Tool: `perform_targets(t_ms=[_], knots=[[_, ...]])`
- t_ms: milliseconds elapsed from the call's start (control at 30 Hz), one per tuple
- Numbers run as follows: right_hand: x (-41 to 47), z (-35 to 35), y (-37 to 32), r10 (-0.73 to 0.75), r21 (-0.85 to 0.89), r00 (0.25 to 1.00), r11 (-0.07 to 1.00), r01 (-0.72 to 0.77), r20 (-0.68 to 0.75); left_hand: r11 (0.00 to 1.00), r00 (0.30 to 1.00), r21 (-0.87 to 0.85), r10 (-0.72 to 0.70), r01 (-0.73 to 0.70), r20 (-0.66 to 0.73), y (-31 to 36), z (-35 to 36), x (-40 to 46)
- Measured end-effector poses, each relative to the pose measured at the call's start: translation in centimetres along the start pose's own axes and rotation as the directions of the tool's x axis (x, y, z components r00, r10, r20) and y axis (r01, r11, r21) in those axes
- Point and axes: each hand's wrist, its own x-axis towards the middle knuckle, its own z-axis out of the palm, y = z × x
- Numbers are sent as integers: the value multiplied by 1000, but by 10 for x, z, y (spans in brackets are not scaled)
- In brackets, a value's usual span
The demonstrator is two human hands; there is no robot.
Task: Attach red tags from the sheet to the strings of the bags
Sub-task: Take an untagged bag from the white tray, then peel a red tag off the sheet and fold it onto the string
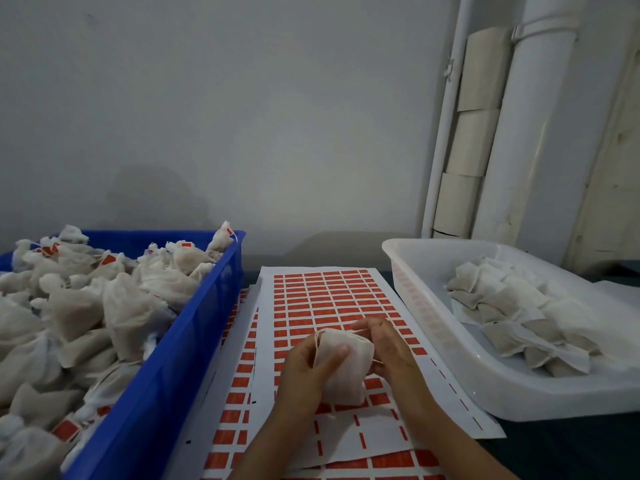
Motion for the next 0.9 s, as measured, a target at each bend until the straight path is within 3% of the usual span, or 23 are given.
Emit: perform_targets(t_ms=[133,267,333,400,600,733,833,900], knots=[[-3,0,-2,-75,-65,996,995,72,-50,999,999,4,34,-34,8,0,-1,-1],[-7,3,-5,-122,35,989,992,125,-79,996,996,-15,-83,83,22,1,-1,-2],[-10,6,-5,-148,95,985,983,156,-85,984,980,-49,-163,169,112,1,0,0],[-12,8,-7,-263,27,963,964,265,-60,970,946,-65,-210,232,247,0,1,0],[-10,1,-8,-331,-43,943,943,329,-26,939,880,-87,-275,332,388,-3,-2,3],[-9,1,-6,-308,-47,949,951,305,-62,917,865,-122,-305,379,398,0,0,3],[-7,2,-4,-346,-169,919,934,316,-191,918,919,-239,-235,317,316,3,-5,1],[-7,3,-2,-392,-260,884,909,327,-257,933,938,-220,-226,286,262,10,-9,2]])
